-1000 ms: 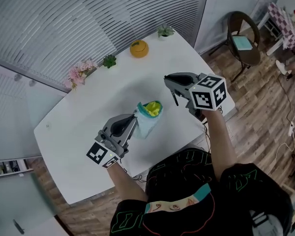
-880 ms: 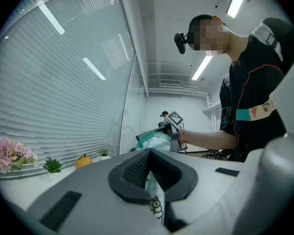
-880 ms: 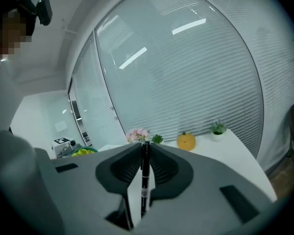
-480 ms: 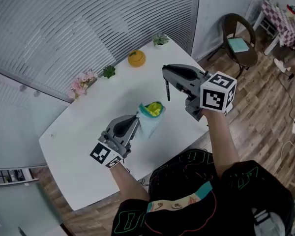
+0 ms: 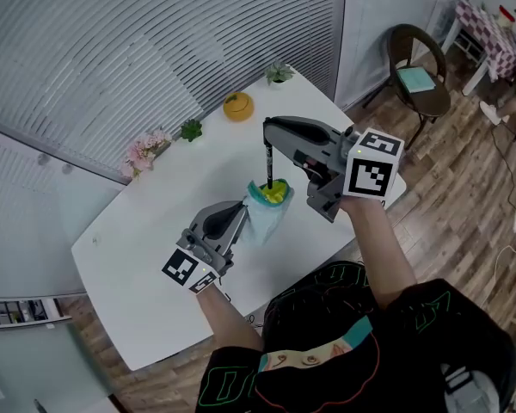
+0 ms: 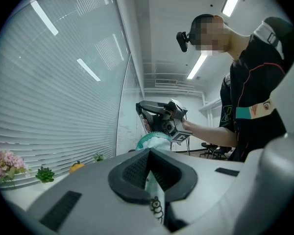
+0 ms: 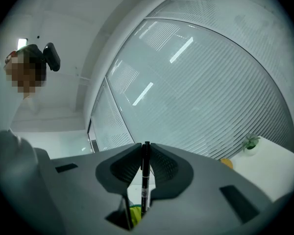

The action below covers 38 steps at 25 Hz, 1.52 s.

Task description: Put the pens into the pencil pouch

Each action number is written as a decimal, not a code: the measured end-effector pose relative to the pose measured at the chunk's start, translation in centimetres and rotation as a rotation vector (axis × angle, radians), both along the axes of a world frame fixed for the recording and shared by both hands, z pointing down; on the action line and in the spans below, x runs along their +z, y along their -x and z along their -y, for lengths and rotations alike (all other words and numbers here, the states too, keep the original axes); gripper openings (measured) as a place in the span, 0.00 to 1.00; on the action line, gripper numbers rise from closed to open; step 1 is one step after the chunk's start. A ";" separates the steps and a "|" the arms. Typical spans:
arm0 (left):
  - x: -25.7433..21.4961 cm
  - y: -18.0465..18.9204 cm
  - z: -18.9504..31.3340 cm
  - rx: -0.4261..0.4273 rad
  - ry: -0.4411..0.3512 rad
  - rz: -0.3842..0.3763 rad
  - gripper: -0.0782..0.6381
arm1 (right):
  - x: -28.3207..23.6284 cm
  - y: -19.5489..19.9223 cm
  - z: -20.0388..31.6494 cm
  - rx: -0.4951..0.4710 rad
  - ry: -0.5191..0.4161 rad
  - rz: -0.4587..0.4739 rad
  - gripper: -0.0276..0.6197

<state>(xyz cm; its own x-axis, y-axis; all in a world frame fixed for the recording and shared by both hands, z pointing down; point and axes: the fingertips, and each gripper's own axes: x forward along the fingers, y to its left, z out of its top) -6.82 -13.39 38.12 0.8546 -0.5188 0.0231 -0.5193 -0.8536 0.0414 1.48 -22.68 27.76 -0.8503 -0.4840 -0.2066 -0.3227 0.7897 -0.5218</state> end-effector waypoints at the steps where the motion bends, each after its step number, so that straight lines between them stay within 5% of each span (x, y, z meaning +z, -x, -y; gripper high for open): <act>1: -0.1 -0.2 0.1 -0.002 0.000 0.001 0.10 | 0.0 0.1 0.0 -0.007 0.003 0.002 0.14; 12: -1.2 -1.3 1.7 -0.055 -0.006 -0.019 0.10 | 0.4 0.6 -0.4 -0.053 0.028 -0.021 0.14; 27: -0.6 1.9 2.9 -0.193 -0.020 -0.060 0.10 | 4.6 2.9 -1.4 -0.033 0.063 -0.117 0.14; 38: -1.6 3.7 2.6 -0.196 -0.029 -0.204 0.10 | 5.8 2.4 -0.8 0.014 0.090 -0.136 0.14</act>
<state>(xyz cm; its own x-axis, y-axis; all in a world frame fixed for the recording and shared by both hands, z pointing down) -10.54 -15.96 36.50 0.7235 -0.6723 -0.1566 -0.6578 -0.7403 0.1392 -0.95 -21.86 33.54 -0.8606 -0.5072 -0.0454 -0.4056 0.7366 -0.5411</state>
